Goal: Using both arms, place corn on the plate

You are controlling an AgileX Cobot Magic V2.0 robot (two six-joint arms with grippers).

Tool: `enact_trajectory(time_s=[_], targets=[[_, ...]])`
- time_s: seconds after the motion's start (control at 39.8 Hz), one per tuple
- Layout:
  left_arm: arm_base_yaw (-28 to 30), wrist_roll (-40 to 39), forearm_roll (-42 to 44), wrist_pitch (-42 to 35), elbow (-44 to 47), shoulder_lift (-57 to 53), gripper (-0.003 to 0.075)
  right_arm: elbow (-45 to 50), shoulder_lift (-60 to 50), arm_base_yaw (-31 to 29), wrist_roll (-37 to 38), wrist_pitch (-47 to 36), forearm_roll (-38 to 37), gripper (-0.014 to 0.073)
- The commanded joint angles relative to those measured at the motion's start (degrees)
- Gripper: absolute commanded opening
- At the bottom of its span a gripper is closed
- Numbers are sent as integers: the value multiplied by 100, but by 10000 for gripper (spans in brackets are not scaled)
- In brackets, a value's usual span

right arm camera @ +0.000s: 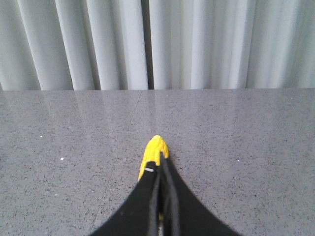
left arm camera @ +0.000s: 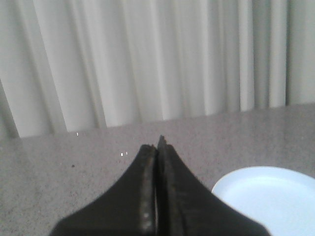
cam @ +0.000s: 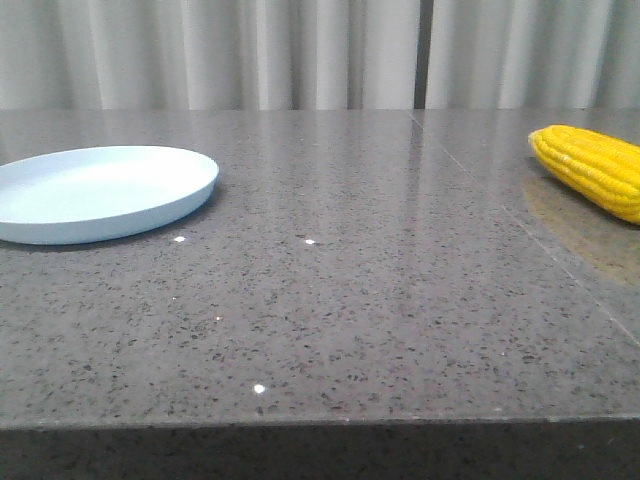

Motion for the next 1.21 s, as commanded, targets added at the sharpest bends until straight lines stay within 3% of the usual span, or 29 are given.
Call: enact_trajectory(time_s=[0.0,0.1,0.15,0.23,0.28,0.35,0.43,0.48,0.85,1.18], targets=[[-32,46,-256,-266,-289,433,-20,-309,452,-41,-64,-476,22,-59],[-32,46,-619,-227,-289,534,-19,-303,504,-41,-64,-654,-11,29],[-32,46,-677,-226,-278,534,-8,-303,504,-41,-64,-717,-29,143],[-32,46,-675,-222,-278,534,81,-303,504,-41,-64,-722,-83,350],[-32,46,-650,-248,-278,534,211,-303,504,-41,-64,-695,-86,491],[-32,46,-652,-248,-278,534,454,-303,504,-41,-64,-646,-86,624],[-32,46,-652,-248,-278,534,647,-303,504,-41,-64,-631,-86,661],[-32,46,-652,-248,-278,534,706,-303,504,-41,-64,-631,-86,657],[-32,133,-835,-176,-462,1093,569,-303,504,-41,-64,-626,-86,652],[-32,448,-1103,1602,-1937,3338,565,-303,504,-41,-64,-626,-86,652]])
